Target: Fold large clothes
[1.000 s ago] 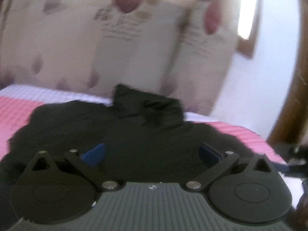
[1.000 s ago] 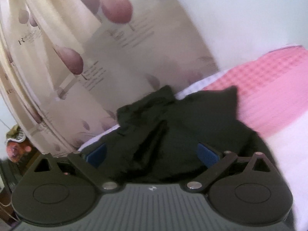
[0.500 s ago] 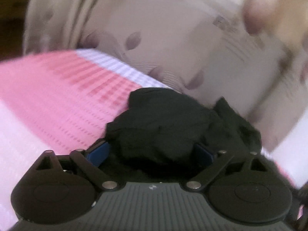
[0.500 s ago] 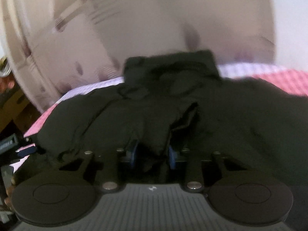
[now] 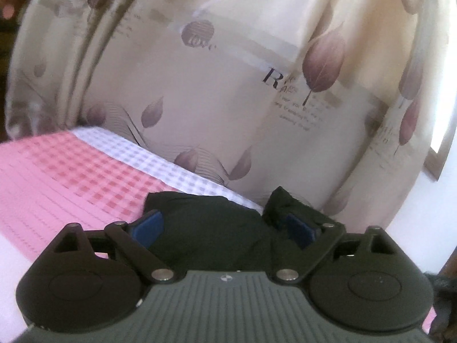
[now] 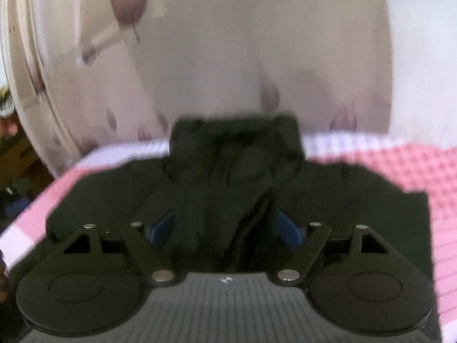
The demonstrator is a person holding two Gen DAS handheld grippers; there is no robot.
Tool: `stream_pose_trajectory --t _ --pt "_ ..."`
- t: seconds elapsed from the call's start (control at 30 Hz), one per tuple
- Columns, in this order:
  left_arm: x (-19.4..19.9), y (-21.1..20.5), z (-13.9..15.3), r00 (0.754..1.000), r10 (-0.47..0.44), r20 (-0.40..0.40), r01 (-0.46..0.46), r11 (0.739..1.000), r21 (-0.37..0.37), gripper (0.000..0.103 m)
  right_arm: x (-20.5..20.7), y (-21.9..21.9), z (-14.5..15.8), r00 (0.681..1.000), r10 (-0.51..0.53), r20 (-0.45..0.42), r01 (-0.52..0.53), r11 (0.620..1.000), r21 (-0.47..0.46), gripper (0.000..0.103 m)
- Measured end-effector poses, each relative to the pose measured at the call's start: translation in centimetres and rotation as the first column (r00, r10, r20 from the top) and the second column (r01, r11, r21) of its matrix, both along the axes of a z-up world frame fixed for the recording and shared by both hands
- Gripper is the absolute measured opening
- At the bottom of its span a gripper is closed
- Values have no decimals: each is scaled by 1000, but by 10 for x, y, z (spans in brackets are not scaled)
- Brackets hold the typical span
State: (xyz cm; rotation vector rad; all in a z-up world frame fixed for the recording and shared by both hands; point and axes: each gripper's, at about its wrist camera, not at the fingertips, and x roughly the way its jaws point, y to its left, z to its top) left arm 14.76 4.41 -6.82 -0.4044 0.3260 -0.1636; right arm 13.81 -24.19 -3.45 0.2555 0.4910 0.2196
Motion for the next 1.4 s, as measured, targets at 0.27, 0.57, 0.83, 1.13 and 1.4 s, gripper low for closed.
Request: stream_pose_trajectory --t 0.27,0.57,0.83,1.13,1.4 --pt "78 -6 -7 979 -120 -165 90 979 -180 51 38 51 20 997 81 16 -78 989 -128 28" --pt "130 -2 -53 961 -82 -264 69 996 -61 37 81 70 -38 991 59 -121 -90 958 -273 21" --pt "123 -13 -67 962 -55 -268 85 991 102 31 76 67 -60 995 50 -91 -73 959 -272 18" --pt "113 -16 -61 973 -34 -229 70 986 152 43 73 61 -54 996 54 -64 -66 974 -215 20" --pt "56 -31 -32 995 -12 -103 42 955 293 90 25 54 -17 995 100 22 -90 960 -265 22"
